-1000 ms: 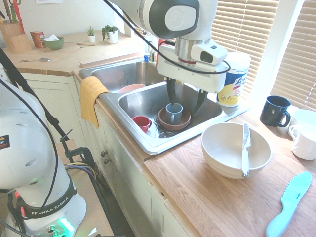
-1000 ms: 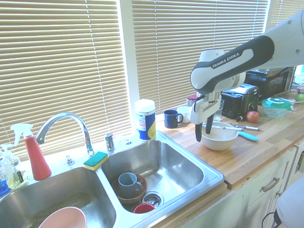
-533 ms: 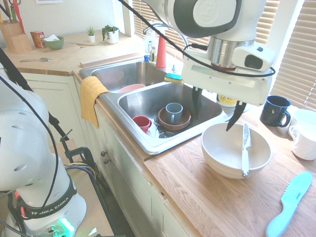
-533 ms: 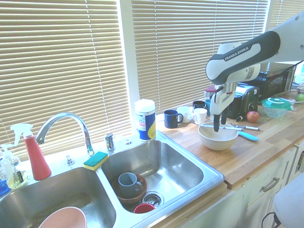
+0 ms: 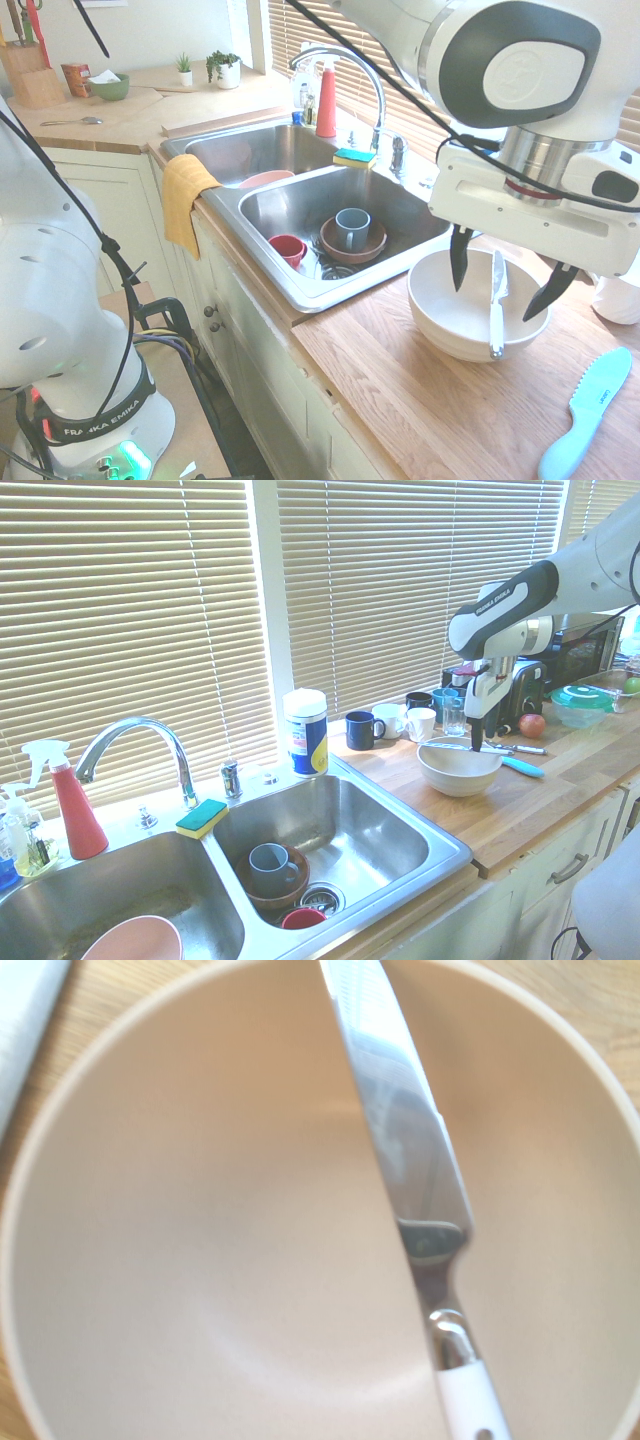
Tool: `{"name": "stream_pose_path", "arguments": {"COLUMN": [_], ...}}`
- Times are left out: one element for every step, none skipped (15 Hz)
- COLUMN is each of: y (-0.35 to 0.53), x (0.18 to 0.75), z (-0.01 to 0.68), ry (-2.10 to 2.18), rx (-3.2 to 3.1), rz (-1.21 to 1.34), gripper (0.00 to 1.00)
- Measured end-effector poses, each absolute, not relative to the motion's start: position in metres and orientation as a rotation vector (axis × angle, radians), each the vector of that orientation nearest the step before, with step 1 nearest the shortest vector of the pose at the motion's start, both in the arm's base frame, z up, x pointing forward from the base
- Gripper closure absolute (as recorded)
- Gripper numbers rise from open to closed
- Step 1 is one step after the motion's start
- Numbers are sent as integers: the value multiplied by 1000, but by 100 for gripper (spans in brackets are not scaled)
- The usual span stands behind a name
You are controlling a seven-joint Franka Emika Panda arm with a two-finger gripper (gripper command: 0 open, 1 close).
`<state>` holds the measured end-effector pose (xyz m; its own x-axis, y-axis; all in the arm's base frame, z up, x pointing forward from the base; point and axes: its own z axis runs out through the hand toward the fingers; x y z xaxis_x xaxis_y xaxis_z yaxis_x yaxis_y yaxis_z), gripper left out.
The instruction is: Put the knife into the sink
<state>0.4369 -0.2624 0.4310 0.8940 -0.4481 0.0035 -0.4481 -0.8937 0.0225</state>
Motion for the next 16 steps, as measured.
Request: {"name": "stream_pose_path", "arguments": {"y": [-265,-266,-266,-265,-263,-263,-261,-259,-257,-255,-252,-250,-249,-249,-249,-249], "x": [437,438,439,441,443,445,447,449,451,453,455,457,458,459,459,459], "z": [428,426,423,420,417,415,412,410,407,405,402,400,399,398,397,397], "ry": [-711,-707,-703,-697,-691,-686,-680,-674,-669,-665,-661,-658,-656,-657,-658,-659], "rx": [3037,3038,3039,3039,3039,3038,3039,3040,3042,3043,3044,3044,3044,3044,3044,3043], "rz": [-10,-16,-21,-26,-28,-28,-31,-35,-39,-43,-47,-47,-48,-49,-50,-48], "gripper": [0,0,0,0,0,0,0,0,100,100,100,100,100,100,100,100]}}
